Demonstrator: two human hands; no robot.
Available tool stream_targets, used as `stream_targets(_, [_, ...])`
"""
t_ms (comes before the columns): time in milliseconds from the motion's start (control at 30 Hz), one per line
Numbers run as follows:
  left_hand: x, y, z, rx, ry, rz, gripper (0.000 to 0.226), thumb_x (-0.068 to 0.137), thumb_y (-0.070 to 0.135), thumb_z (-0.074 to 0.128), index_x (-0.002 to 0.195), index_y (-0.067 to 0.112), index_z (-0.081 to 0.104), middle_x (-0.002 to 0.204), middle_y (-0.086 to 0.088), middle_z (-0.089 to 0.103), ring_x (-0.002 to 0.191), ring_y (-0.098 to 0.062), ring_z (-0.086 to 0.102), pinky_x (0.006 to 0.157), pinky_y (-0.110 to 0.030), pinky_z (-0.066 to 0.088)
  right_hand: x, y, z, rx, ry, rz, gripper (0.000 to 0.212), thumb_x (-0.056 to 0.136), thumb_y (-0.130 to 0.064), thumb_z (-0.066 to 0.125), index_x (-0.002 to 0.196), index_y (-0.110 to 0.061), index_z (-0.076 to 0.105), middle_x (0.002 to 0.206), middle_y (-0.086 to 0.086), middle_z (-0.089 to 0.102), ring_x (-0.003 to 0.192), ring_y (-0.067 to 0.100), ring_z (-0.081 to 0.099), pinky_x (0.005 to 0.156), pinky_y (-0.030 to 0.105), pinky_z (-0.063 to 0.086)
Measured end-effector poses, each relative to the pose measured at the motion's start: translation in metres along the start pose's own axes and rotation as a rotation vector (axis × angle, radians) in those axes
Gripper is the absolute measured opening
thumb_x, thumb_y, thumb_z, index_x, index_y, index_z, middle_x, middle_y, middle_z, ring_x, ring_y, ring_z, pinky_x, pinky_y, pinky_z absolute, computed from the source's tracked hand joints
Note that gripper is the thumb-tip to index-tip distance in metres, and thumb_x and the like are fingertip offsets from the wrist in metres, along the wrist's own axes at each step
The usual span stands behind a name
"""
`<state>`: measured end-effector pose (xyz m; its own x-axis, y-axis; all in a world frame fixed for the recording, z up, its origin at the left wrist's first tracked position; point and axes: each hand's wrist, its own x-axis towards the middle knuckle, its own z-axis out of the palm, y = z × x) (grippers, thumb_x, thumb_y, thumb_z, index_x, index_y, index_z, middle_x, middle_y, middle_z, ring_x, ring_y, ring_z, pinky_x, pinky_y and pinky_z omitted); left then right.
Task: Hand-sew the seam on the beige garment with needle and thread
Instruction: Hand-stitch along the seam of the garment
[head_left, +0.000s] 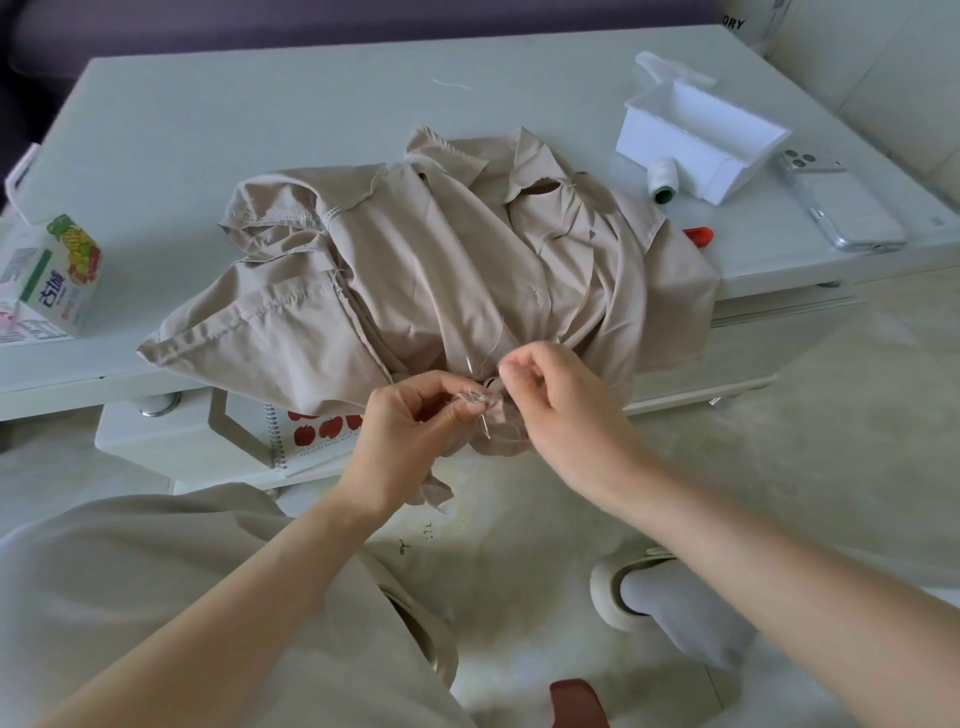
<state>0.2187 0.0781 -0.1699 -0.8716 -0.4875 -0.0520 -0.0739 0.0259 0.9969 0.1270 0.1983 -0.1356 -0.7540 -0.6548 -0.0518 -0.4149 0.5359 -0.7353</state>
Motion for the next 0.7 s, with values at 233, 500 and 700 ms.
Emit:
stream_targets(233, [0.000, -0.003, 0.000, 0.063, -0.113, 0.000, 0.007, 0.088, -0.002, 0.060, 0.086, -0.001, 0.067, 0.056, 0.009, 0.061, 0.048, 0.000, 0.053, 0.048, -0.020, 0.045, 0.012, -0.003, -0.004, 0.562, -0.290, 0.371, 0.009, 0.091, -0.023, 0.062, 0.093, -0.019, 0.070, 0.077, -0.002, 0.066, 0.070, 0.005, 0.061, 0.070, 0.017, 0.050])
stream_targets(500, [-0.001, -0.001, 0.001, -0.035, -0.156, -0.013, 0.008, 0.089, 0.006, 0.056, 0.084, 0.003, 0.062, 0.061, -0.004, 0.056, 0.052, -0.013, 0.036, 0.049, -0.026, 0.042, 0.015, 0.002, -0.001, 0.824, -0.142, 0.440, 0.013, 0.095, -0.016, 0.054, 0.092, -0.011, 0.066, 0.080, -0.002, 0.066, 0.072, 0.009, 0.063, 0.074, 0.024, 0.055])
stream_targets(700, [-0.001, -0.001, 0.000, -0.028, -0.192, -0.030, 0.016, 0.090, 0.013, 0.055, 0.089, -0.002, 0.059, 0.065, -0.004, 0.062, 0.055, -0.021, 0.038, 0.048, -0.027, 0.042, 0.008, 0.003, 0.003, 0.805, -0.206, 0.401, 0.011, 0.094, -0.011, 0.055, 0.091, -0.012, 0.066, 0.077, 0.004, 0.067, 0.070, 0.014, 0.064, 0.080, 0.030, 0.055])
